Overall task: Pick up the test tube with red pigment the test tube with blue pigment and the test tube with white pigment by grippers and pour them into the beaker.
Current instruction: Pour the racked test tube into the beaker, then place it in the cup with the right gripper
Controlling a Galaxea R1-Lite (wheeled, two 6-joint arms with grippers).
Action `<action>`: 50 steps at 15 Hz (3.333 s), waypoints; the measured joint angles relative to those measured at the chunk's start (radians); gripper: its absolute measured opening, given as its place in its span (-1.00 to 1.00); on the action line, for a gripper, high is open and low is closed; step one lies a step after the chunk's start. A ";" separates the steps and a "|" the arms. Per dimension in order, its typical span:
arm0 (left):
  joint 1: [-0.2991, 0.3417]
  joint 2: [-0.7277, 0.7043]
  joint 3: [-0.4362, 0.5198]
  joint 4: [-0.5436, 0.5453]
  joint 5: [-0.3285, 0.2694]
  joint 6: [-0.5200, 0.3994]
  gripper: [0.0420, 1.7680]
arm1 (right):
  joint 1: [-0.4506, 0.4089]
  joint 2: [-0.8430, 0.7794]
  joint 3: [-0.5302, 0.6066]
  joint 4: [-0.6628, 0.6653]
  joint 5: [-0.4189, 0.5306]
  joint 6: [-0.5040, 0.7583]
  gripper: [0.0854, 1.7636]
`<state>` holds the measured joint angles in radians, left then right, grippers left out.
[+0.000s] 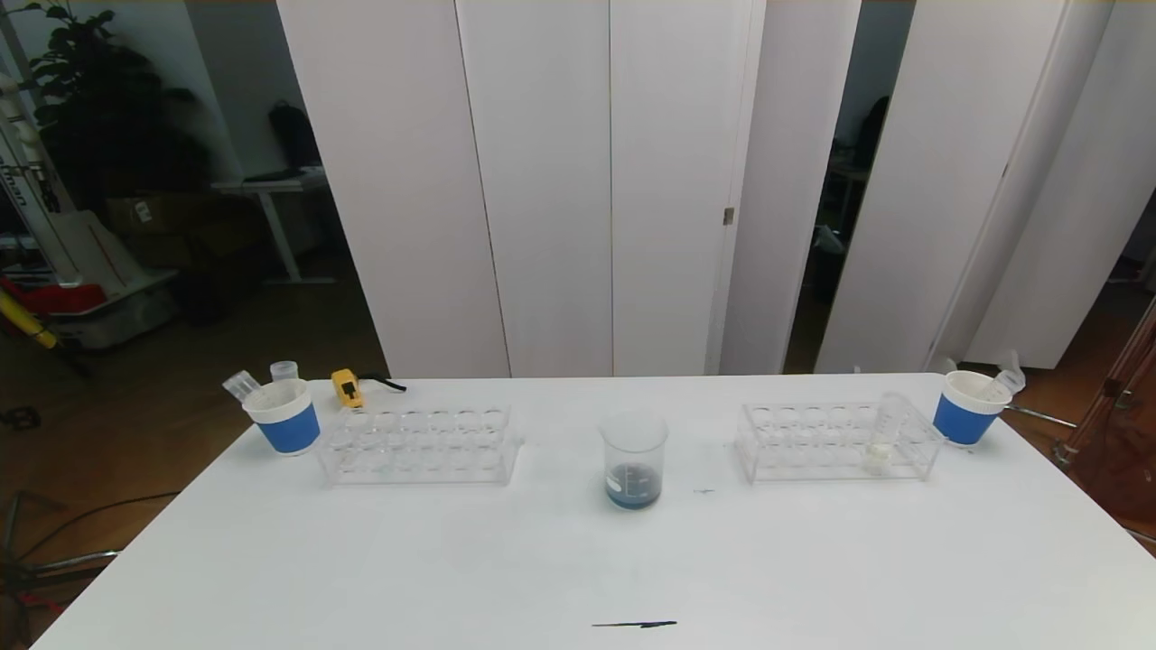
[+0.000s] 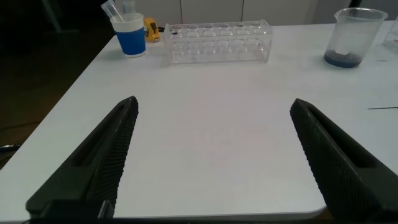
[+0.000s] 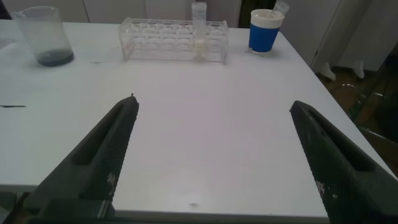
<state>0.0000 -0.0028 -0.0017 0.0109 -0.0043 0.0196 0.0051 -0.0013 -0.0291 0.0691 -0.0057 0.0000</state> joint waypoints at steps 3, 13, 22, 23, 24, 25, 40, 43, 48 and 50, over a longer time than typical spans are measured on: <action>0.000 0.000 0.000 0.000 0.000 0.000 0.98 | -0.001 0.000 0.000 0.003 -0.004 -0.001 0.98; 0.000 0.000 0.000 0.000 0.000 0.000 0.98 | 0.003 0.323 -0.424 0.011 -0.073 0.002 0.98; 0.000 0.001 0.000 0.000 0.000 0.000 0.98 | 0.002 0.884 -0.800 -0.128 -0.113 0.003 0.98; 0.000 0.001 0.000 0.000 0.000 0.000 0.98 | 0.003 0.944 -0.806 -0.177 -0.130 0.003 0.98; 0.000 0.001 0.000 0.000 0.000 0.000 0.98 | 0.003 1.003 -0.809 -0.228 -0.142 0.003 0.98; 0.000 0.001 0.000 0.000 0.000 0.000 0.98 | 0.003 1.066 -0.811 -0.280 -0.149 0.003 0.98; 0.000 0.001 0.000 0.000 0.000 0.000 0.98 | 0.024 1.676 -0.437 -1.028 -0.150 0.020 0.98; 0.000 0.001 0.000 0.000 0.000 0.000 0.98 | 0.027 1.759 -0.358 -1.166 -0.123 0.020 0.98; 0.000 0.001 0.000 0.000 0.000 0.000 0.98 | 0.041 1.873 -0.385 -1.183 -0.121 0.023 0.98; 0.000 0.001 0.000 0.000 0.000 0.000 0.98 | 0.041 1.906 -0.421 -1.183 -0.117 0.022 0.98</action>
<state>0.0000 -0.0013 -0.0017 0.0109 -0.0047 0.0200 0.0466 1.9045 -0.4502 -1.1140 -0.1230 0.0221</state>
